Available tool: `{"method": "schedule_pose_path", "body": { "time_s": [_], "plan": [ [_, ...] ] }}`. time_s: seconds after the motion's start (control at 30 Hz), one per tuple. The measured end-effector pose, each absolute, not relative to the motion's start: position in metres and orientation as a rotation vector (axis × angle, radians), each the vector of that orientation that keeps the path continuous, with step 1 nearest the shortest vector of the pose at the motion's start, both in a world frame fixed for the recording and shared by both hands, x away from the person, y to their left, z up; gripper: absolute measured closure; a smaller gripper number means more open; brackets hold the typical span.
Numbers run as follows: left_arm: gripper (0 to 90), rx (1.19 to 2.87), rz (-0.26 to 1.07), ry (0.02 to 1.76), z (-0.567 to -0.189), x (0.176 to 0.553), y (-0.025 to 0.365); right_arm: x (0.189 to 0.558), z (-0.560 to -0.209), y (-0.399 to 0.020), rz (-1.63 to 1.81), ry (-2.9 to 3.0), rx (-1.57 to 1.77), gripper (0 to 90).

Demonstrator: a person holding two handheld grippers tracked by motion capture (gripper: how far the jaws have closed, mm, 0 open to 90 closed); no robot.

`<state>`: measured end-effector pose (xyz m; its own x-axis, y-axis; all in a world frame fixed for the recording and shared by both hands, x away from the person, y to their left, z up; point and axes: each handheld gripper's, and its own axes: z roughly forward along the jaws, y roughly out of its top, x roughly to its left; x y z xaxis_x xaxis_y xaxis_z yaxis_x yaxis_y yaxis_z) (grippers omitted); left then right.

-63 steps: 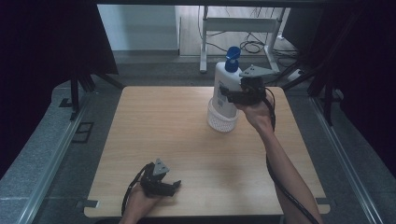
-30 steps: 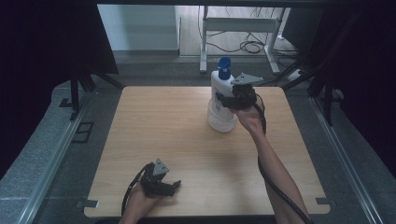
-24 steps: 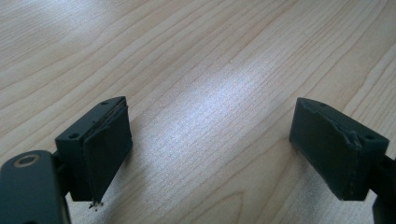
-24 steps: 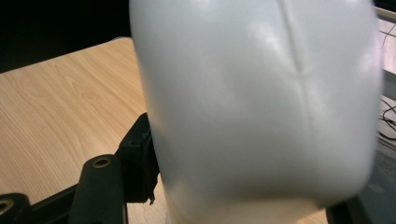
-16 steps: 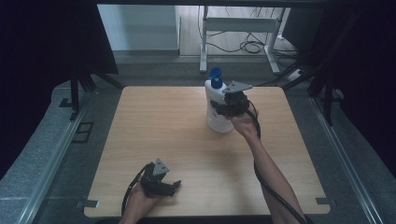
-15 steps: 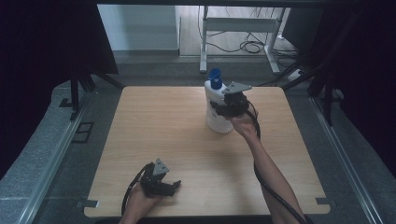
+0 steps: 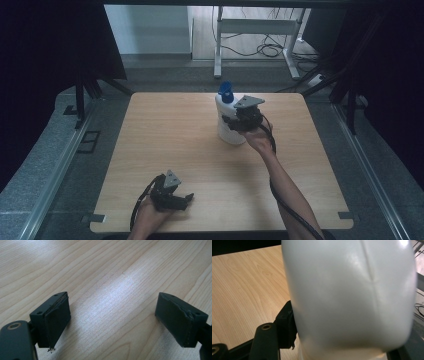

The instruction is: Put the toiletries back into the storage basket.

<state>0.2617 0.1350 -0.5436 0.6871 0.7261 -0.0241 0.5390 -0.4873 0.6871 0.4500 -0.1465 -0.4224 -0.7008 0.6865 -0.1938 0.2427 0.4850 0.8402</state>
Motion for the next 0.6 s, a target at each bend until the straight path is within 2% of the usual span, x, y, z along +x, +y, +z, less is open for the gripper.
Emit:
{"method": "schedule_pose_path", "body": {
  "time_s": [0.6],
  "plan": [
    [12.3,2.214,0.352,0.965,-0.543,0.262,0.135,0.460,-0.439,-0.164,1.175,2.208,0.898,36.8]
  ]
}}
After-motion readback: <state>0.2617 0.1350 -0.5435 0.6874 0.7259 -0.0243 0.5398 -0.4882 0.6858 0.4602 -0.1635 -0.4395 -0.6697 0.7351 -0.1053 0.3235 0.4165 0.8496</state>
